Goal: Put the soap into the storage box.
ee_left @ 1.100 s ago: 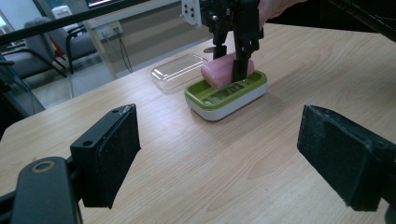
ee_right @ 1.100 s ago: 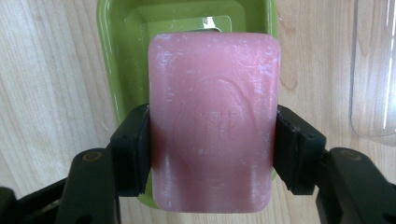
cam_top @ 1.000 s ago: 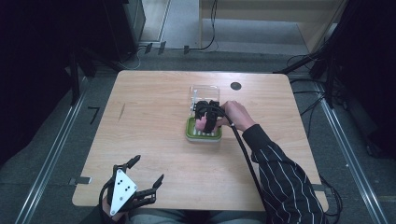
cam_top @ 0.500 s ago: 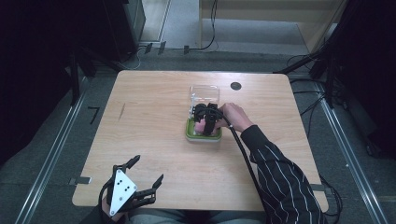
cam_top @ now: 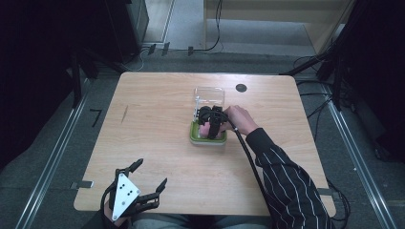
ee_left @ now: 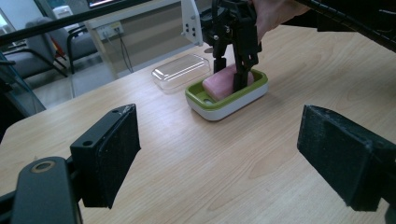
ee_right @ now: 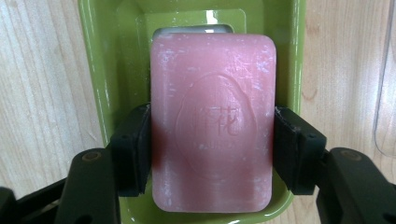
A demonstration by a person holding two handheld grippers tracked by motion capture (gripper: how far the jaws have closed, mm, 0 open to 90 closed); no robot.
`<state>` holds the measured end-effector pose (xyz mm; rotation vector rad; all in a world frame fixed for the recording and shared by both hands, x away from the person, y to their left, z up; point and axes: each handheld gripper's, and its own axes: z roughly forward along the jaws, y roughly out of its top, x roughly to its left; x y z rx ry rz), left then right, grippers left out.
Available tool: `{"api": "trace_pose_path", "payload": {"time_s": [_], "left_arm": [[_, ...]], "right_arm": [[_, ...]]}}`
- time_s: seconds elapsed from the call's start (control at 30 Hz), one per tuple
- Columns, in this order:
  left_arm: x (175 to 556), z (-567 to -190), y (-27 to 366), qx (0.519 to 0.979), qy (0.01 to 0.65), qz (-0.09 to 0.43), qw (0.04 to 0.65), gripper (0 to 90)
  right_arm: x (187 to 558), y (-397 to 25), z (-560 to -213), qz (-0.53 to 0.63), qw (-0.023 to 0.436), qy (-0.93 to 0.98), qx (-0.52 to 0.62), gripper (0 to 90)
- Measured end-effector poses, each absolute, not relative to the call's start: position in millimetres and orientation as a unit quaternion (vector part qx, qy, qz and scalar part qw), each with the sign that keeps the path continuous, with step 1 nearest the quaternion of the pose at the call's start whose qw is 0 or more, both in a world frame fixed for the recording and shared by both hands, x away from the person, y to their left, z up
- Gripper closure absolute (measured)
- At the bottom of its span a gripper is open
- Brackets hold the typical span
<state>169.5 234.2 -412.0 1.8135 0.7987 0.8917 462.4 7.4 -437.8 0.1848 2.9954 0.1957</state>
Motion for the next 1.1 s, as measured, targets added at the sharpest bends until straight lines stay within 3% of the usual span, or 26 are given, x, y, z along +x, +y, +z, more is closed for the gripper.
{"api": "trace_pose_path", "payload": {"time_s": [0.47,1.1], "left_arm": [[170,-412,234,0.738,0.326,0.363,0.466,13.6],[171,-412,231,0.739,0.320,0.362,0.470,13.7]], "right_arm": [[461,3,-425,0.075,0.076,0.992,0.067,37.5],[437,-10,-398,0.082,0.072,0.986,0.129,15.4]]}}
